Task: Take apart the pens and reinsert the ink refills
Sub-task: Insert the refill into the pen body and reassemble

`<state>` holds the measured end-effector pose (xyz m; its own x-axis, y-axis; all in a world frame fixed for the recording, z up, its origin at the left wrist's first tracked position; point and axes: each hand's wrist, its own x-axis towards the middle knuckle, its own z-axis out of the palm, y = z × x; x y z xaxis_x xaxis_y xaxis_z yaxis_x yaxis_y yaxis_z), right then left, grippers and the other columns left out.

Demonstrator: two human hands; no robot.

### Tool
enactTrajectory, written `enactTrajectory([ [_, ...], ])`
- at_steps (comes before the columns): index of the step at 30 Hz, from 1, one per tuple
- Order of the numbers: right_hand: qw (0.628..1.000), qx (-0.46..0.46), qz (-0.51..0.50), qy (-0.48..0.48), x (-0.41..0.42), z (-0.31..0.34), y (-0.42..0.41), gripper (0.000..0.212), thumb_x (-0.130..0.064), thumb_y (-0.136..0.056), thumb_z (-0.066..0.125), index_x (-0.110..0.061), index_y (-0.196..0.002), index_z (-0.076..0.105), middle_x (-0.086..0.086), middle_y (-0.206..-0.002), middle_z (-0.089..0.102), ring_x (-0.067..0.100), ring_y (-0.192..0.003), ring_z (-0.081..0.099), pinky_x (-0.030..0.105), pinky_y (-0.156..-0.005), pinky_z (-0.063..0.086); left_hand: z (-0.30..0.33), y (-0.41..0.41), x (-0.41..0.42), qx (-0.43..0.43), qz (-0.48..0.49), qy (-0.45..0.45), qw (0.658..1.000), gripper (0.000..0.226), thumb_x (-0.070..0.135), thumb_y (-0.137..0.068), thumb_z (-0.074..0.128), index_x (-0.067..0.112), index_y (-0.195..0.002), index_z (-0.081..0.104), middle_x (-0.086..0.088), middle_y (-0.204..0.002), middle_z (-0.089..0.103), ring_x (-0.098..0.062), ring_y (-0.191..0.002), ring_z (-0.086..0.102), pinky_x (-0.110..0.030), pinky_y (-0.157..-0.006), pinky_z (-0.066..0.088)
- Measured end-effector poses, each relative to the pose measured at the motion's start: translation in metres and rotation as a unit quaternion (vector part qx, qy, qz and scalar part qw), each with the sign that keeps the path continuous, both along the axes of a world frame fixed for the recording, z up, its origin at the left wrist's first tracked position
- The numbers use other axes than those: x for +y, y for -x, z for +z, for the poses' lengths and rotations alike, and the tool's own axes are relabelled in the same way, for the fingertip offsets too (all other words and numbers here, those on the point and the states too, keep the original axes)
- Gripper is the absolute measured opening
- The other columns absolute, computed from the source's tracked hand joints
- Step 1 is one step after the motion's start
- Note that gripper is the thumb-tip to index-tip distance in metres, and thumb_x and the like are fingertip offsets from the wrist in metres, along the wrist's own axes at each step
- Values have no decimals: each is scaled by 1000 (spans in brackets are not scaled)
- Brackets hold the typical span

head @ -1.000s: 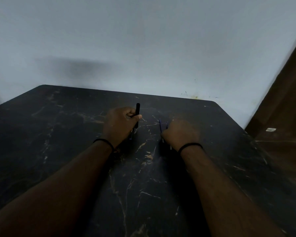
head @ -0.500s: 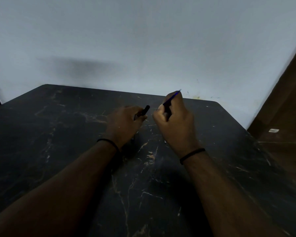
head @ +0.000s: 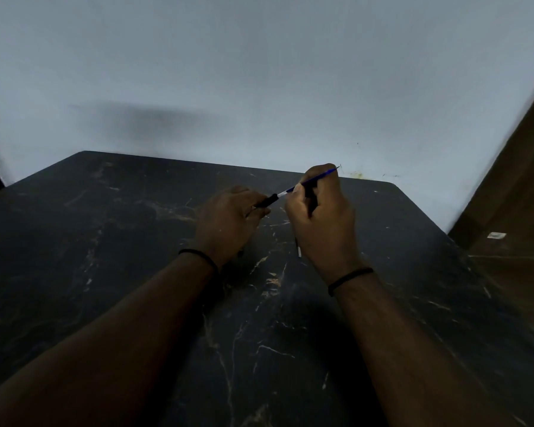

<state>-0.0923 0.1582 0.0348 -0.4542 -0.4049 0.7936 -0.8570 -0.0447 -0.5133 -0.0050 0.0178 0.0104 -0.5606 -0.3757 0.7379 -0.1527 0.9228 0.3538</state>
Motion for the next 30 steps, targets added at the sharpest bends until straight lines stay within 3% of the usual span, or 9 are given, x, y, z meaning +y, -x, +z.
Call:
enactTrajectory([
  [11,999,-9,-15,-31,0,1,-2,8,-15,-94,58,-8,-97,56,7,-70,59,22,-59,56,37,-54,45,0,2,-2,-43,-2,44,998,19,32,-93,63,25,-107,73,3,-93,70,-13,-80,60,-31,-67,51],
  [15,998,-27,-2,-59,-5,-2,3,17,-29,-97,61,-13,-102,61,-5,-78,59,4,-59,47,21,-55,37,2,2,1,-21,-10,1,1000,16,32,-92,64,21,-99,73,1,-89,69,-14,-78,61,-30,-68,49],
  [19,996,-33,14,-79,-7,-7,7,31,-36,-95,63,-15,-119,66,-7,-100,61,-1,-78,49,7,-67,35,3,0,5,-4,-41,-30,999,12,26,-93,59,21,-88,69,1,-84,68,-14,-75,58,-23,-64,43],
  [21,997,-32,13,-72,-9,-10,8,24,-30,-96,64,-12,-110,70,-3,-99,63,1,-77,47,9,-67,35,4,0,8,-3,-57,-28,998,11,25,-91,60,21,-85,69,4,-82,67,-10,-75,55,-15,-63,38],
  [25,997,-73,15,-26,-11,-14,10,16,-28,-97,63,-14,-99,70,-3,-89,66,4,-76,55,12,-67,42,4,-1,7,9,-89,-79,993,14,31,-89,66,21,-95,73,6,-92,70,-6,-79,59,-21,-69,48],
  [27,995,-97,16,-8,-10,-15,11,8,-30,-97,62,-23,-93,64,-12,-77,61,-4,-71,58,6,-60,39,3,-4,1,47,-44,-121,991,15,35,-91,63,23,-93,72,5,-89,70,-9,-79,62,-25,-66,48],
  [30,994,-102,10,-26,-9,-19,11,7,-33,-97,61,-28,-92,61,-13,-73,61,-4,-71,58,6,-55,40,0,-13,-20,80,170,-170,967,22,36,-96,55,20,-86,67,0,-81,65,-18,-73,60,-28,-65,42],
])
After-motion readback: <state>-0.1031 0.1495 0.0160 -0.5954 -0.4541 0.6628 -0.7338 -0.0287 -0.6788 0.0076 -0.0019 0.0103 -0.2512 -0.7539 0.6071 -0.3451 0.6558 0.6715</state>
